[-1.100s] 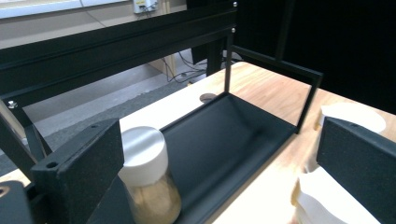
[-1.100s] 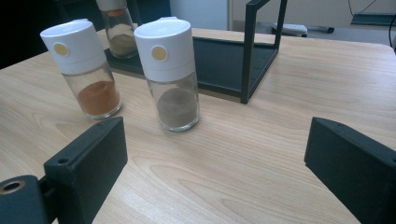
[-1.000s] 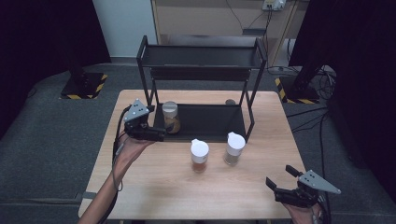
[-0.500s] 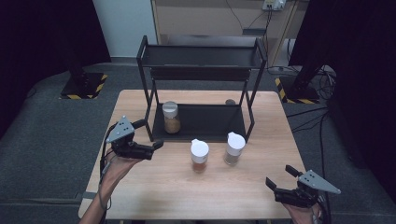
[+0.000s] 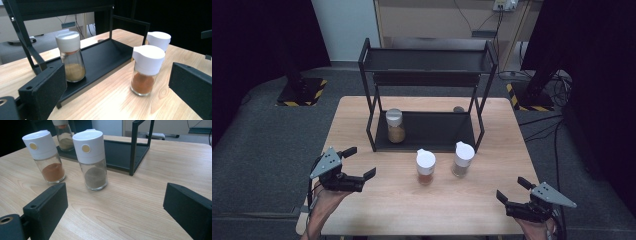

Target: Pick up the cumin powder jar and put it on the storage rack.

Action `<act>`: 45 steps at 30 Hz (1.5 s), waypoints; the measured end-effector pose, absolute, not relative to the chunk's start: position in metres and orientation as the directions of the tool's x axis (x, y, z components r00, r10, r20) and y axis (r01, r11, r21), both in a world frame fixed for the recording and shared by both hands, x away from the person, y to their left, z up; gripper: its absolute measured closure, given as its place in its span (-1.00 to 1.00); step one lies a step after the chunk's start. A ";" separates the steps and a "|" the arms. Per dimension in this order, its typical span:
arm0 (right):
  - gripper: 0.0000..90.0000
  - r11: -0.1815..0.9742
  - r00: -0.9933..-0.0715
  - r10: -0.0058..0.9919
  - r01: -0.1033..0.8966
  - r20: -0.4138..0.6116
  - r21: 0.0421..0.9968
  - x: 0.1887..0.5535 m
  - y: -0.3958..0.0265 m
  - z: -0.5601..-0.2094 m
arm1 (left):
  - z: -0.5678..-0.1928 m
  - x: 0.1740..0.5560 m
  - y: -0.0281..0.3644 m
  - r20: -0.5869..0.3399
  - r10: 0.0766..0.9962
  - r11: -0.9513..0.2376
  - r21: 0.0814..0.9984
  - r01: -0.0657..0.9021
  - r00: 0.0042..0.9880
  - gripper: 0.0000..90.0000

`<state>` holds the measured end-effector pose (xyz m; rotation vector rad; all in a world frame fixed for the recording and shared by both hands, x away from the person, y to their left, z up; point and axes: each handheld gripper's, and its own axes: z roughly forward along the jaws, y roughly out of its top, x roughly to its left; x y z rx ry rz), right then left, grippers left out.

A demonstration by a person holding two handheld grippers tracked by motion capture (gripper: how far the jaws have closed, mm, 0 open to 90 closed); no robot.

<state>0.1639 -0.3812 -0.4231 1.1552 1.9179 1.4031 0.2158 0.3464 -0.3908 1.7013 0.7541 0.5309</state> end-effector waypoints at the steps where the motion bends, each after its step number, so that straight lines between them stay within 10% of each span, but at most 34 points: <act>1: -0.87 0.111 -0.519 0.850 0.342 0.089 0.933 0.164 -0.381 -0.423 | -0.392 0.213 0.347 -0.033 0.726 -0.153 0.966 0.207 0.687 -0.99; 45: -0.87 0.116 -0.525 0.847 0.343 0.088 0.932 0.165 -0.381 -0.423 | -0.460 0.176 0.375 -0.027 0.823 -0.129 0.964 0.232 0.567 -0.97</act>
